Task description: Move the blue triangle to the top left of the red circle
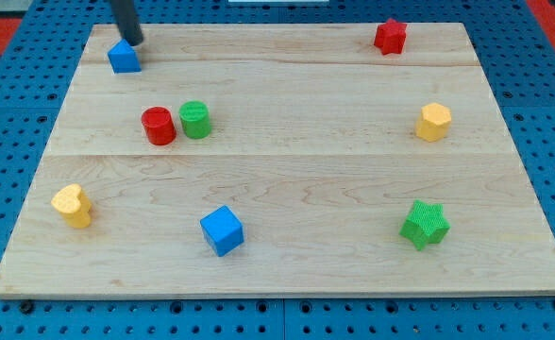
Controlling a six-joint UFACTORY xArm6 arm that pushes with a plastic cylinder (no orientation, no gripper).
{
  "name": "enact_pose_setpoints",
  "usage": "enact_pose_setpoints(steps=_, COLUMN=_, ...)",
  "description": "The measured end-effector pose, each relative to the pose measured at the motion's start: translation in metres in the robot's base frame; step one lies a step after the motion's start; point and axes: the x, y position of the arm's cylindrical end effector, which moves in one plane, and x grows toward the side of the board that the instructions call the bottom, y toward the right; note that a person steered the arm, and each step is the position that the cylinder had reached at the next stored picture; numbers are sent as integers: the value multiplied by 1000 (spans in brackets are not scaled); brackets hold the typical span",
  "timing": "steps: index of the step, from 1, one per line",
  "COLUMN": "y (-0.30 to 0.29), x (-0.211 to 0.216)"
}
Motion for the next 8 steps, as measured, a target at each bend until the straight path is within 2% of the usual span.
enact_pose_setpoints(steps=1, y=-4, x=11)
enact_pose_setpoints(steps=2, y=-36, x=-18)
enact_pose_setpoints(steps=3, y=-76, x=-7)
enact_pose_setpoints(steps=4, y=-55, x=18)
enact_pose_setpoints(steps=5, y=4, x=19)
enact_pose_setpoints(steps=6, y=12, x=58)
enact_pose_setpoints(steps=7, y=-23, x=73)
enact_pose_setpoints(steps=8, y=-25, x=73)
